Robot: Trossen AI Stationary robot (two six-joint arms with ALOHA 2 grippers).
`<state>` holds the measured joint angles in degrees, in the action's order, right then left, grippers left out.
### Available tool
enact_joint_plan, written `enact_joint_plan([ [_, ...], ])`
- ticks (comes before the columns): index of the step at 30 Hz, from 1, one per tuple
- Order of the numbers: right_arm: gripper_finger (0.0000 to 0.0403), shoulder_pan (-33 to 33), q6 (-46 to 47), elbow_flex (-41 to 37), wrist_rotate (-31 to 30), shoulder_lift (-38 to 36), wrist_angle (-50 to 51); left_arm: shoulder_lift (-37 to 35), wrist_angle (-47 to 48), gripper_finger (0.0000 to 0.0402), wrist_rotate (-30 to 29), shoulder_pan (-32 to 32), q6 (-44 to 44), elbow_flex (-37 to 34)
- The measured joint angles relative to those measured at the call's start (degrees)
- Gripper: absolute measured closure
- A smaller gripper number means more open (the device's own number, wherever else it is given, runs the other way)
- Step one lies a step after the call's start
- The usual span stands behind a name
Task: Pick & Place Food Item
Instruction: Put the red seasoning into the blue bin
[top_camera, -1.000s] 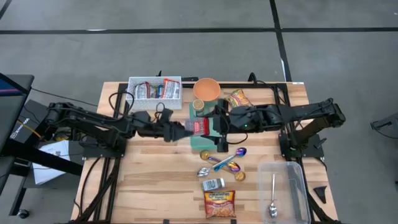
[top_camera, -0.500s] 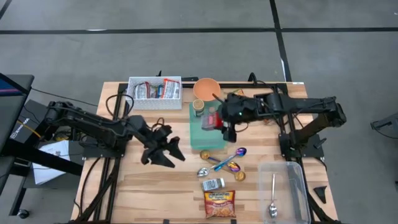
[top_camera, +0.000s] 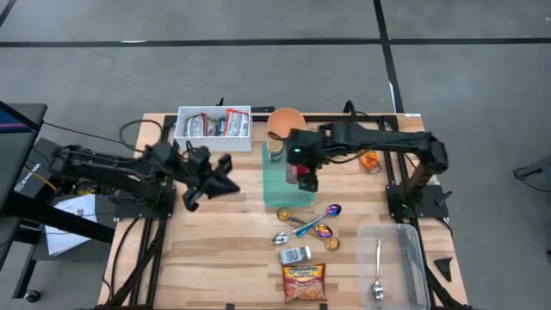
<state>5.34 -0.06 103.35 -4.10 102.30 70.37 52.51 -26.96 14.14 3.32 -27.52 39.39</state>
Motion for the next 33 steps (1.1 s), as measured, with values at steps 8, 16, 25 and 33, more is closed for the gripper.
enact_joint_plan([
  [8, 0.0098, 1.8, -2.1, 27.6, -0.4, 19.6, 17.3, -11.5, 15.4, 0.0399, -3.7, -6.3, 2.2, 0.0],
  [16, 0.0098, 2.1, -0.7, 24.2, 0.4, 25.6, 18.8, -17.8, 23.3, 0.0401, -4.2, -9.3, 2.2, 0.0],
  [25, 0.0098, 2.5, -0.8, 21.0, -2.5, 28.9, 17.7, -17.3, 24.8, 0.0401, -4.1, -9.3, 1.6, 0.0],
  [33, 0.0098, 3.2, -3.4, 21.0, -5.3, 29.4, 19.0, -17.1, 25.7, 0.0401, -4.1, -8.9, -0.4, 0.0],
])
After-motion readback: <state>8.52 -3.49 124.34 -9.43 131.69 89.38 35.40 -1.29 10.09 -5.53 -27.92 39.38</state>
